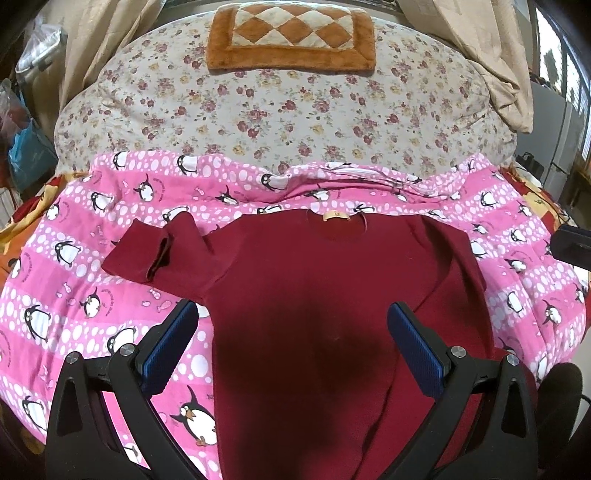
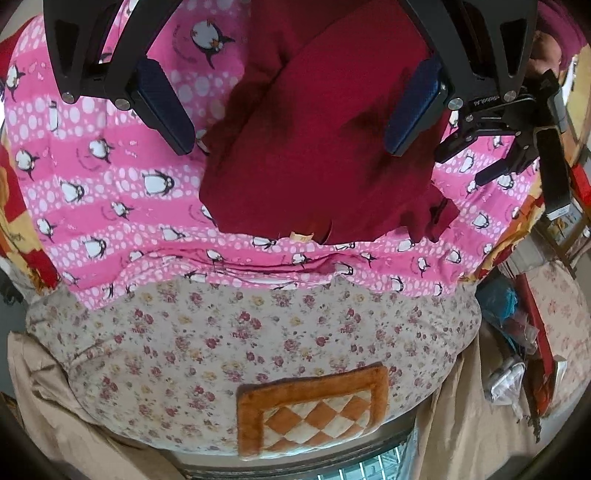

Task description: Fold small clothes

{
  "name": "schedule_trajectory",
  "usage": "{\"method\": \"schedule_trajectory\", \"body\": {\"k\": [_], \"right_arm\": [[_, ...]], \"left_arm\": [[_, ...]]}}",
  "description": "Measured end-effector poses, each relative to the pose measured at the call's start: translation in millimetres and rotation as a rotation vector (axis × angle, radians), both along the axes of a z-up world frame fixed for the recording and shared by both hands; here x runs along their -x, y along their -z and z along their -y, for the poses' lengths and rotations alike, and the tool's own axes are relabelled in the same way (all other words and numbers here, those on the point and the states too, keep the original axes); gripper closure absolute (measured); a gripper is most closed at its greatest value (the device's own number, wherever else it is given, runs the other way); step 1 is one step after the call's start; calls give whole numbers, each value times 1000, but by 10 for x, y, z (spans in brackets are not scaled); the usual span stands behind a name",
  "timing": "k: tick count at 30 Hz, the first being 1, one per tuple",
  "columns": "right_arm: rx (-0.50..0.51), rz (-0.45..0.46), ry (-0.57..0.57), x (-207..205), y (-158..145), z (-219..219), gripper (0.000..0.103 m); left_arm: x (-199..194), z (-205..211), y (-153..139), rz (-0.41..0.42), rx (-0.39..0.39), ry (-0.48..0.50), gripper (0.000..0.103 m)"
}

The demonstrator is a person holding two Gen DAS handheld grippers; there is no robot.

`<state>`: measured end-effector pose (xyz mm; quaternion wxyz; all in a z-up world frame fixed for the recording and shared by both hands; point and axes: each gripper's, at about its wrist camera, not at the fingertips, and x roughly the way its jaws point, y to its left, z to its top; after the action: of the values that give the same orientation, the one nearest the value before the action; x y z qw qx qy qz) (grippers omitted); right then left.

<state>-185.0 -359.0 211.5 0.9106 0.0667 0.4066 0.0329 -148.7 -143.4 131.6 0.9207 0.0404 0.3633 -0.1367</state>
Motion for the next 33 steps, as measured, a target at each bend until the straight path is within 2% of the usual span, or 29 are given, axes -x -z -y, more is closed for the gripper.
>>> {"method": "schedule_trajectory", "body": {"k": [15,33], "right_arm": [[-20,-44,1,-418,360,-281,1],[-17,-68,-12,-699,651,-563,1]], "left_arm": [[-182,-124,117,-22,10,-82,1],[-399,-268,264,-59,19,-141,1]]}}
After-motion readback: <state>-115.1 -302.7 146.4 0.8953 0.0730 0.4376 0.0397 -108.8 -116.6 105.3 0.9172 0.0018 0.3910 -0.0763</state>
